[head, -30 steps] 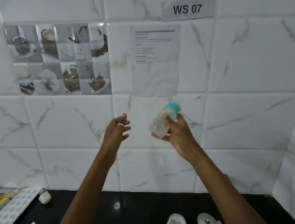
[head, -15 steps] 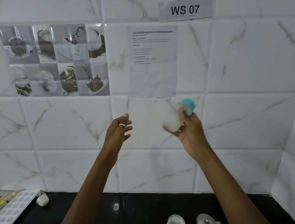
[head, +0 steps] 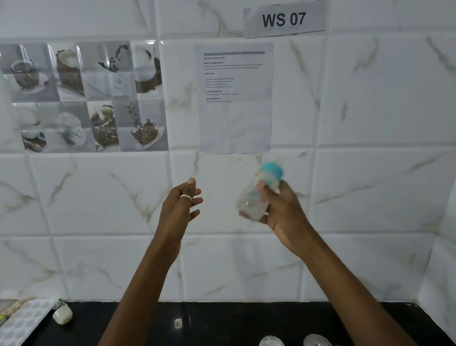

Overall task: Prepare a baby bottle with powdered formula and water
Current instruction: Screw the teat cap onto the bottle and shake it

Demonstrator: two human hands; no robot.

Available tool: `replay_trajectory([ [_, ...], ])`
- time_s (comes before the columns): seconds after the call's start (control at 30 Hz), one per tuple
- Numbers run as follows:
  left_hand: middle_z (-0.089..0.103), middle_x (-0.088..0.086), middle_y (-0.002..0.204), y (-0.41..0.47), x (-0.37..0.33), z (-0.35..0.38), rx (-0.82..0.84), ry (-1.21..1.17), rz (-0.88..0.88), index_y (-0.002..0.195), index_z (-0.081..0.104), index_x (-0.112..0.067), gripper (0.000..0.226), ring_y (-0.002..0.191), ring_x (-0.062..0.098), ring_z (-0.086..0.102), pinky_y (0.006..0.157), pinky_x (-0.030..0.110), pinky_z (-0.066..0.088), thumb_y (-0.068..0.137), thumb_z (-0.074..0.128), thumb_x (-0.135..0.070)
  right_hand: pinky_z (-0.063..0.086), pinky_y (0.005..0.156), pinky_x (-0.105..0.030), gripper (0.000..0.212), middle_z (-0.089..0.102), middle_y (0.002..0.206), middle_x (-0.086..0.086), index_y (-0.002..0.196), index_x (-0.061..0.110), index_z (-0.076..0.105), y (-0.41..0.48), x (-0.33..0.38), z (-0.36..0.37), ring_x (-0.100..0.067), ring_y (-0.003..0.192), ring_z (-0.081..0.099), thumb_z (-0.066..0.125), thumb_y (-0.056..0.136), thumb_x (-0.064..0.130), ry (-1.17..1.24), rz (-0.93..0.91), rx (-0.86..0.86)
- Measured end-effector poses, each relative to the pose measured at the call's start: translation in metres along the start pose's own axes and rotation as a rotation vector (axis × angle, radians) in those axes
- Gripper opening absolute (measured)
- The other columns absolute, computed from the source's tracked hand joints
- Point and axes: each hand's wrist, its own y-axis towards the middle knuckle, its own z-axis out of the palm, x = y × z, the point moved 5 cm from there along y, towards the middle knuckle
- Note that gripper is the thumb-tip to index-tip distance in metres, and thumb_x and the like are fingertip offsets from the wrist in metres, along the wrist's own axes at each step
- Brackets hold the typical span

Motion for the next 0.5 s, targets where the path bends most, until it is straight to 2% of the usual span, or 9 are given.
replay_trajectory([
  [0.07, 0.069, -0.002, 0.12, -0.001, 0.0, 0.002, 0.004, -0.003, -0.004, 0.115, 0.062, -0.027, 0.03, 0.111, 0.014, 0.067, 0.102, 0.044, 0.054, 0.101, 0.052, -0.051, 0.06, 0.085, -0.058, 0.057, 0.066, 0.123, -0.018, 0.13, 0.008, 0.052, -0.004, -0.001, 0.004, -0.035, 0.111, 0.07, 0.073, 0.082, 0.031, -0.095, 0.025, 0.066],
  [0.17, 0.069, -0.003, 0.119, -0.004, -0.001, 0.002, 0.012, -0.001, 0.003, 0.113, 0.063, -0.028, 0.028, 0.111, 0.014, 0.068, 0.101, 0.044, 0.054, 0.101, 0.052, -0.05, 0.061, 0.081, -0.052, 0.054, 0.065, 0.128, -0.018, 0.138, 0.003, 0.049, 0.006, 0.015, -0.004, -0.035, 0.116, 0.068, 0.066, 0.095, 0.03, 0.185, -0.086, -0.06],
  [0.23, 0.069, -0.003, 0.12, -0.004, -0.002, 0.0, 0.01, 0.003, 0.005, 0.114, 0.063, -0.028, 0.028, 0.111, 0.013, 0.068, 0.102, 0.044, 0.054, 0.101, 0.052, -0.05, 0.061, 0.081, -0.05, 0.053, 0.065, 0.129, -0.017, 0.138, 0.004, 0.047, 0.01, 0.017, -0.004, -0.035, 0.118, 0.067, 0.066, 0.096, 0.029, 0.251, -0.124, -0.105],
  [0.37, 0.069, -0.003, 0.12, -0.003, -0.004, 0.002, 0.009, 0.004, -0.005, 0.117, 0.062, -0.027, 0.031, 0.111, 0.014, 0.067, 0.102, 0.045, 0.053, 0.101, 0.051, -0.051, 0.06, 0.086, -0.057, 0.057, 0.067, 0.122, -0.015, 0.13, 0.01, 0.052, -0.004, 0.001, 0.014, -0.033, 0.11, 0.07, 0.073, 0.082, 0.033, -0.126, 0.033, 0.062],
  [0.4, 0.069, -0.003, 0.12, -0.003, -0.004, 0.003, 0.011, 0.005, -0.003, 0.117, 0.062, -0.026, 0.031, 0.111, 0.014, 0.067, 0.102, 0.045, 0.054, 0.101, 0.051, -0.051, 0.06, 0.086, -0.058, 0.055, 0.066, 0.123, -0.015, 0.131, 0.009, 0.052, -0.001, 0.003, 0.012, -0.034, 0.112, 0.069, 0.072, 0.085, 0.031, -0.099, 0.011, 0.054],
  [0.5, 0.069, -0.003, 0.12, -0.007, -0.005, 0.001, 0.017, 0.011, 0.007, 0.118, 0.062, -0.025, 0.032, 0.111, 0.013, 0.068, 0.102, 0.044, 0.054, 0.101, 0.051, -0.05, 0.061, 0.081, -0.052, 0.053, 0.065, 0.126, -0.017, 0.138, 0.003, 0.05, 0.009, 0.02, 0.0, -0.037, 0.119, 0.066, 0.066, 0.095, 0.029, 0.237, -0.102, -0.073],
])
